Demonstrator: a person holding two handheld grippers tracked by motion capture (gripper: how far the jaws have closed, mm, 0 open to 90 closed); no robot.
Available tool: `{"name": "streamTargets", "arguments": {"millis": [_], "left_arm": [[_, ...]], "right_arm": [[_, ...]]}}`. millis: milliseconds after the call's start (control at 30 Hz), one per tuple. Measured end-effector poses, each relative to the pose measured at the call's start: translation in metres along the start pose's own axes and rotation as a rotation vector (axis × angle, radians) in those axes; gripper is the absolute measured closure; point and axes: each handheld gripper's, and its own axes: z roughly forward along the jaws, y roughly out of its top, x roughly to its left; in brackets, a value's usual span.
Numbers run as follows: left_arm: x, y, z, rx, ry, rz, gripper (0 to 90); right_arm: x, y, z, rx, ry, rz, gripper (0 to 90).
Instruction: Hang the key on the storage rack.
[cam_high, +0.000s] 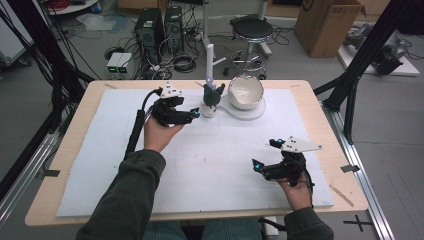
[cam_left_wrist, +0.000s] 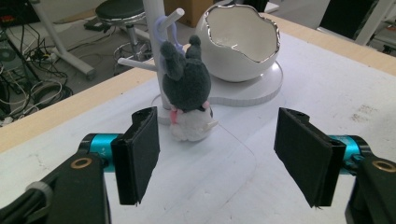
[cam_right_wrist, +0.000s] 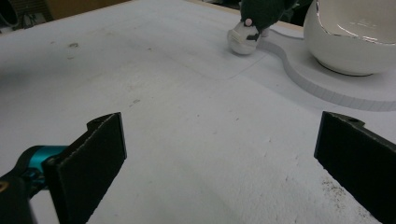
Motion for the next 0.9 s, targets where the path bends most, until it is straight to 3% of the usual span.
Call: {"name": "streamTargets", "arguments": {"millis": [267, 900], "left_arm": [[0.003, -0.008, -0.013, -0.018, -0.011, -0.018, 28.5], [0.007, -0.016, -0.037, -0.041, -0.021, -0.014, 22.9]], "right_arm": [[0.003, -0.001, 0.003, 0.015, 0.004, -0.005, 1.4], [0.002, -0.001, 0.003, 0.014, -0.005, 0.003, 1.4]]}}
